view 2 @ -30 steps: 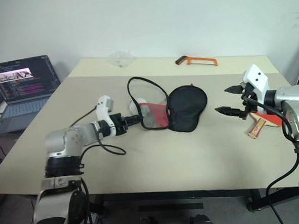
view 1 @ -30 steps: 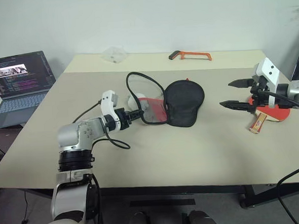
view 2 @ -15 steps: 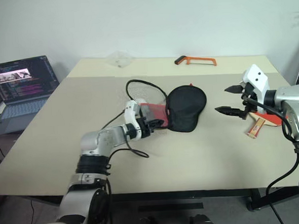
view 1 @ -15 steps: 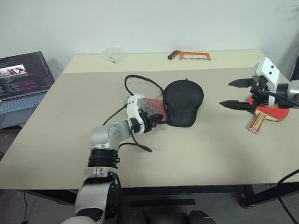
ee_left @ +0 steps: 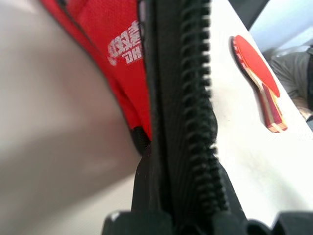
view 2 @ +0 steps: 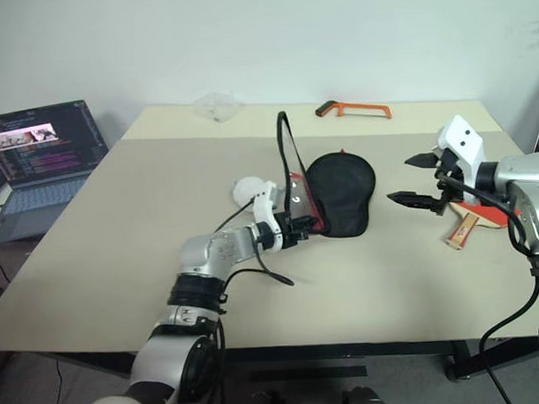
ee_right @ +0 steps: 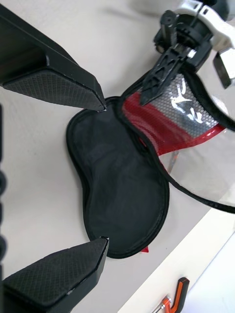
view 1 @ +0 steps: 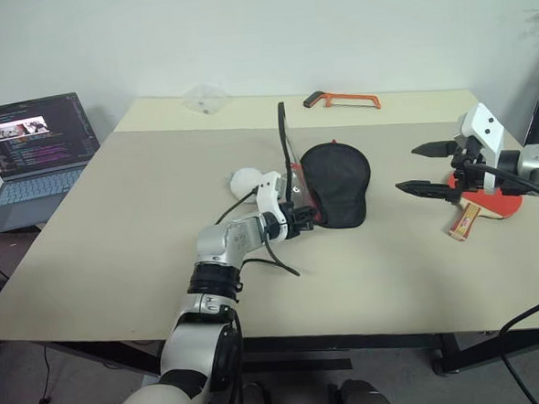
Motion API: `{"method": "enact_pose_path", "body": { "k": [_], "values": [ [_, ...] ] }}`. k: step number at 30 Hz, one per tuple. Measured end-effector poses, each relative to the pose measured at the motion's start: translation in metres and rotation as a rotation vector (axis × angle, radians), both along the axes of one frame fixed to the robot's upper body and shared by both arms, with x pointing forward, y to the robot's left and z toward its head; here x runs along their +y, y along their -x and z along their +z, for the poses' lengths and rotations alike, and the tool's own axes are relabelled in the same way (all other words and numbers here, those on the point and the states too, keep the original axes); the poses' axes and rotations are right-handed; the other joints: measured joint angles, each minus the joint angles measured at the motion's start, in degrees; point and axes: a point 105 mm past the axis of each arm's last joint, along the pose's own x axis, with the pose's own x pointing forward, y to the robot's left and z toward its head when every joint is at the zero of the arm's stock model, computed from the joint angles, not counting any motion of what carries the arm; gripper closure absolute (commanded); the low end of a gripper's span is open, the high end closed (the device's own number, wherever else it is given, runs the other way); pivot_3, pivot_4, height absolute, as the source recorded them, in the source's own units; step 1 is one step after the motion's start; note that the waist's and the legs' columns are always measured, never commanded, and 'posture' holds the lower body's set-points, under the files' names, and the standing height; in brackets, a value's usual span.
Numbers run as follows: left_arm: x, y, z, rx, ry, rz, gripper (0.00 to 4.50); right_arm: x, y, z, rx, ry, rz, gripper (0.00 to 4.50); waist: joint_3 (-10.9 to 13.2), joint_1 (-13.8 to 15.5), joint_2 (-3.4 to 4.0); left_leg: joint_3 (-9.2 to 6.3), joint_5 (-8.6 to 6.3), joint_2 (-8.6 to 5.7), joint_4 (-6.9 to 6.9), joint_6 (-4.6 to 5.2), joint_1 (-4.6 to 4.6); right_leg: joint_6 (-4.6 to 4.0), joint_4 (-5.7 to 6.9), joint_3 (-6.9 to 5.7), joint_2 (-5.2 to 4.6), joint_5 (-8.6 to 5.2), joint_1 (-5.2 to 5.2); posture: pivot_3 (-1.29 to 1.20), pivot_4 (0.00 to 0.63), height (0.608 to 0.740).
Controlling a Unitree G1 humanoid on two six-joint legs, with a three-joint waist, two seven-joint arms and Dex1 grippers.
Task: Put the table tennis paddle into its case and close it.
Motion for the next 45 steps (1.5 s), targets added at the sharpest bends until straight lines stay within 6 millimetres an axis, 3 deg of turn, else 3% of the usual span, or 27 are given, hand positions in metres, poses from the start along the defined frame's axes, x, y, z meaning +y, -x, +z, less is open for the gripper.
{"method": "enact_pose_path", "body": {
  "k": [9, 14, 19, 24, 31, 35, 40, 45],
  "values": [
    [-0.059, 0.009, 0.01, -0.044, 0.133, -0.178, 4.49, 0.002, 0.001, 0.001, -0.004, 0.004, 0.005, 0.0, 0.0, 0.04, 0.0, 0.01, 0.0, -0.01, -0.01, 0.0, -0.01, 0.01, -0.02, 0.01, 0.0, -0.01, -0.03, 0.0, 0.15, 0.74],
    [-0.075, 0.006, 0.02, -0.097, 0.184, -0.207, 4.49, 0.002, 0.001, 0.001, -0.004, 0.005, 0.005, 0.0, 0.0, -0.04, 0.0, 0.01, 0.0, -0.02, -0.03, 0.0, -0.01, 0.15, -0.03, 0.02, 0.01, -0.09, -0.03, 0.0, 0.15, 0.74],
    [-0.085, 0.01, 0.008, -0.154, 0.139, -0.265, 4.49, 0.002, 0.001, 0.002, -0.004, 0.006, 0.005, 0.0, 0.0, -0.02, 0.0, 0.01, 0.0, -0.03, -0.04, 0.0, -0.02, 0.14, -0.04, 0.02, 0.01, -0.09, -0.04, 0.0, 0.15, 0.74],
    [-0.075, -0.003, 0.005, -0.171, 0.03, -0.206, 4.49, 0.002, 0.002, 0.001, 0.004, 0.007, 0.002, 0.0, 0.01, -0.28, 0.0, -0.01, 0.0, -0.03, -0.05, 0.0, -0.01, 0.2, -0.02, 0.03, 0.02, -0.12, -0.06, 0.0, 0.15, 0.74],
    [-0.009, -0.032, -0.003, -0.172, -0.124, -0.032, 4.49, -0.002, 0.003, -0.001, 0.013, 0.014, -0.01, 0.0, 0.01, -0.68, 0.0, -0.02, 0.0, -0.02, -0.09, 0.0, -0.01, 0.18, 0.01, 0.05, 0.04, -0.11, -0.09, 0.0, 0.15, 0.74],
    [0.016, -0.041, -0.003, -0.185, -0.183, 0.03, 4.49, 0.0, 0.003, -0.001, 0.013, 0.009, -0.005, 0.0, 0.01, -0.42, 0.0, -0.01, 0.0, -0.03, -0.08, 0.0, -0.02, 0.18, -0.01, 0.03, 0.02, -0.11, -0.07, 0.0, 0.15, 0.74],
    [0.016, -0.042, -0.012, -0.224, -0.28, 0.031, 4.49, 0.003, 0.002, 0.0, 0.009, 0.001, 0.006, 0.0, 0.01, -0.19, 0.0, -0.01, 0.0, -0.02, -0.08, 0.0, -0.02, 0.17, -0.01, 0.02, 0.02, -0.1, -0.07, 0.0, 0.15, 0.74],
    [-0.006, -0.043, -0.007, -0.337, -0.392, 0.014, 4.49, 0.003, 0.002, 0.0, 0.01, 0.001, 0.007, 0.0, 0.01, 0.34, 0.0, 0.0, 0.0, -0.03, -0.06, 0.0, -0.02, 0.18, -0.01, 0.02, 0.02, -0.11, -0.06, 0.0, 0.15, 0.74]
  ]
}}
